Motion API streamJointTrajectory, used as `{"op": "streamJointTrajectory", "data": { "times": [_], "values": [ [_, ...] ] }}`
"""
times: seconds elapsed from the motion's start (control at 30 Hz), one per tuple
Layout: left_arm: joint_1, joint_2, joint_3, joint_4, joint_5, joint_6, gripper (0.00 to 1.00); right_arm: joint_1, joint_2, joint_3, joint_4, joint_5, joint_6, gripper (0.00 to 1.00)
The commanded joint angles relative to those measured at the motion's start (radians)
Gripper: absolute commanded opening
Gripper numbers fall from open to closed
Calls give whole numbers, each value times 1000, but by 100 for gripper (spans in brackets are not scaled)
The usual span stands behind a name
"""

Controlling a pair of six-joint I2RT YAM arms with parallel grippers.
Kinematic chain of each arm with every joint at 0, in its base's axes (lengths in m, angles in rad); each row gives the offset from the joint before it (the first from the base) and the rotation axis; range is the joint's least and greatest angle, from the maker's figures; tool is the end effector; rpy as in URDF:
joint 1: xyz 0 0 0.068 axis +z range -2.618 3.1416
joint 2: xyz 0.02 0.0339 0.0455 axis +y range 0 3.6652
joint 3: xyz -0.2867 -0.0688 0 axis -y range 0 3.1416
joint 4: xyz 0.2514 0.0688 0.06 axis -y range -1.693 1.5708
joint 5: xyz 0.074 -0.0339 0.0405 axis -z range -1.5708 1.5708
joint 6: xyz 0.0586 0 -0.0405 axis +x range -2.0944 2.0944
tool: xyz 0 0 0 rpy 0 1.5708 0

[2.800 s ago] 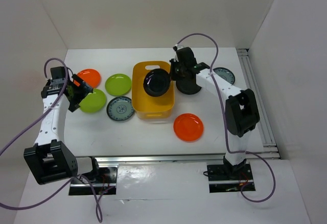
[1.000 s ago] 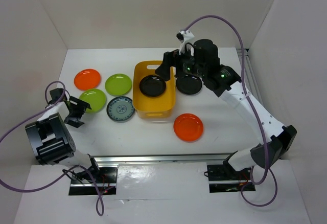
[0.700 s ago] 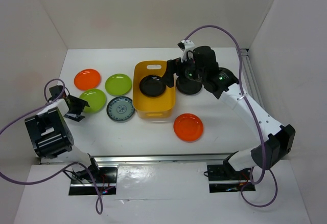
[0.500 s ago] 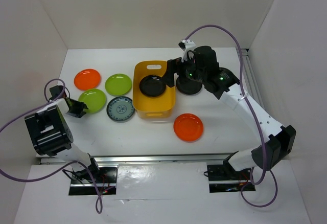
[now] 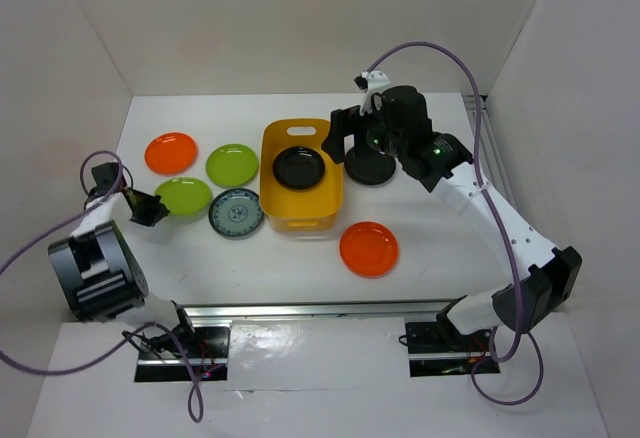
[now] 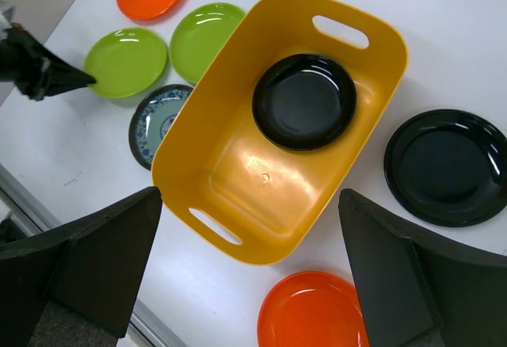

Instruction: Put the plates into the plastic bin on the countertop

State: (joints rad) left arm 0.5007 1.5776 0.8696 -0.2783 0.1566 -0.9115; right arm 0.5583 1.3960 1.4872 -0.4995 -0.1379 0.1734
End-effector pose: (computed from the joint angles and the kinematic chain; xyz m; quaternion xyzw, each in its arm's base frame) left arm 0.2892 0.1479 0.1723 -0.6023 0.7410 -0.1319 0.2659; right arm 0.2809 0.1849 0.4260 -0.1966 0.8112 0.2497 0.4909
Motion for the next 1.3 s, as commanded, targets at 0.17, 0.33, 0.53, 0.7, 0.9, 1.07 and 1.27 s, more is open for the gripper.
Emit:
{"op": "streamJointTrajectory", "data": {
  "times": [0.17,0.33,0.53,0.7,0.9,1.07,1.27],
  "values": [
    [-56,-361,225,-372,-122,-21,0,-3,-15,62,-8,46,-22,100],
    [-237,-335,472,-359,-28,-20,0,-3,-15,81,-8,130,-11,100],
    [-624,-214,620,-248,-173,83,0,-55,-15,137,-27,302,21,100],
    [-810,-6,770,-249,-308,151,0,-64,-31,174,-54,320,1,100],
    [-889,214,859,-272,-390,211,0,-126,-107,130,-65,287,25,100],
    [-910,314,888,-282,-439,234,0,-126,-140,130,-85,287,25,100],
    [-919,393,921,-301,-479,243,0,-126,-140,130,-94,245,25,100]
  ]
}}
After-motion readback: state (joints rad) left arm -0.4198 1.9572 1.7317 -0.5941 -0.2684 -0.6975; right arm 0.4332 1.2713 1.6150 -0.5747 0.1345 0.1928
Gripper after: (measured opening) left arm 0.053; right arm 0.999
